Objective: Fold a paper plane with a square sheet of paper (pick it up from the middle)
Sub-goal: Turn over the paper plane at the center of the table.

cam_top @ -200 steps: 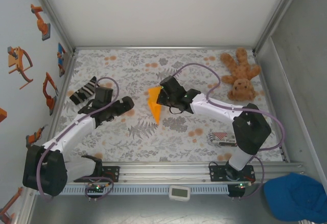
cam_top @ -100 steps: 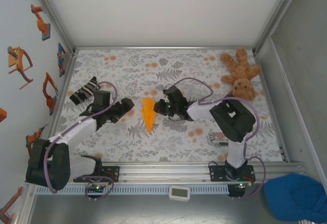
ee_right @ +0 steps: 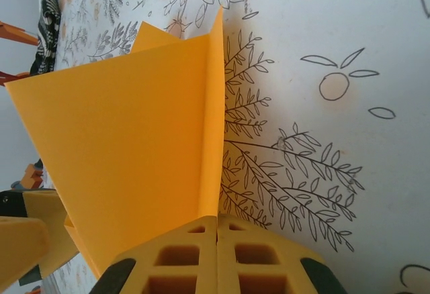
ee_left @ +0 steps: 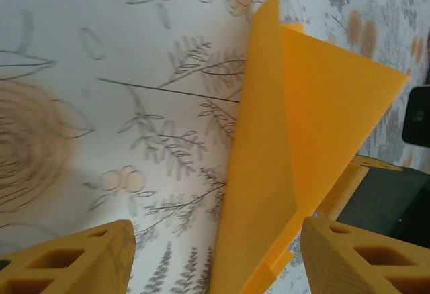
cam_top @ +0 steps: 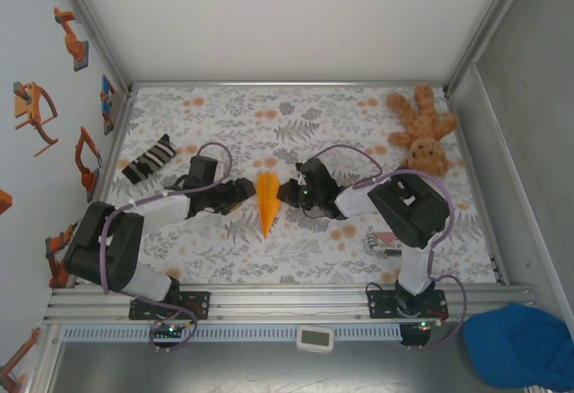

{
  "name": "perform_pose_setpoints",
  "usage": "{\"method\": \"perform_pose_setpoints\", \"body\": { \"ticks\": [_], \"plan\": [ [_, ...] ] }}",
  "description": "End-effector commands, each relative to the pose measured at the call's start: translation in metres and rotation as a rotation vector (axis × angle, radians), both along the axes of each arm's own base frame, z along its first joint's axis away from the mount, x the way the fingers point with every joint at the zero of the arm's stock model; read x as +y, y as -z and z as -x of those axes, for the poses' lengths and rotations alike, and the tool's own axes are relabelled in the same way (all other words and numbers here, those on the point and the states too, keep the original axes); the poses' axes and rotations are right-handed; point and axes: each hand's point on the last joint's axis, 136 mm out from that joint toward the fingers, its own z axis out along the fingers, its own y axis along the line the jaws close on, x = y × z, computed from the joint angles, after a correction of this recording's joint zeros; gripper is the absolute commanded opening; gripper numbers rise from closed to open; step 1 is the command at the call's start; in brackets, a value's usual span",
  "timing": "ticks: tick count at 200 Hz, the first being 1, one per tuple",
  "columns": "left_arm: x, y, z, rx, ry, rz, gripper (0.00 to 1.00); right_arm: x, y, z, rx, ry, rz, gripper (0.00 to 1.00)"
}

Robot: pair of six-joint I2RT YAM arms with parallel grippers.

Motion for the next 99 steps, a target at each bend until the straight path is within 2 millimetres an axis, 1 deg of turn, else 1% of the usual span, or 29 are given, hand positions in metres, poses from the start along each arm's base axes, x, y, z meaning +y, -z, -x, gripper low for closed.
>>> {"method": "perform_pose_setpoints", "body": {
  "ticks": [1, 23, 43, 48, 79, 99],
  "plan": [
    [-0.014, -0.012, -0.006, -0.059, 0.065, 0.037, 0.64, 0.002, -0.013, -0.004, -0.022, 0.004, -0.038, 0.00],
    [-0.014, -0.009, -0.007, -0.054, 0.072, 0.020, 0.59, 0.002, -0.012, -0.004, -0.020, 0.003, -0.038, 0.00],
    [-0.017, -0.003, -0.008, -0.023, 0.089, 0.012, 0.47, 0.002, -0.011, -0.003, -0.018, 0.000, -0.038, 0.00],
    [-0.018, -0.002, -0.009, -0.018, 0.092, 0.009, 0.45, 0.003, -0.012, -0.003, -0.018, -0.001, -0.040, 0.00],
    [-0.022, 0.001, -0.014, 0.005, 0.106, -0.001, 0.43, 0.003, -0.011, -0.003, -0.014, -0.002, -0.039, 0.00],
    [-0.023, 0.010, -0.014, 0.036, 0.113, -0.020, 0.39, 0.003, -0.011, -0.003, -0.013, -0.003, -0.039, 0.00]
  ]
}}
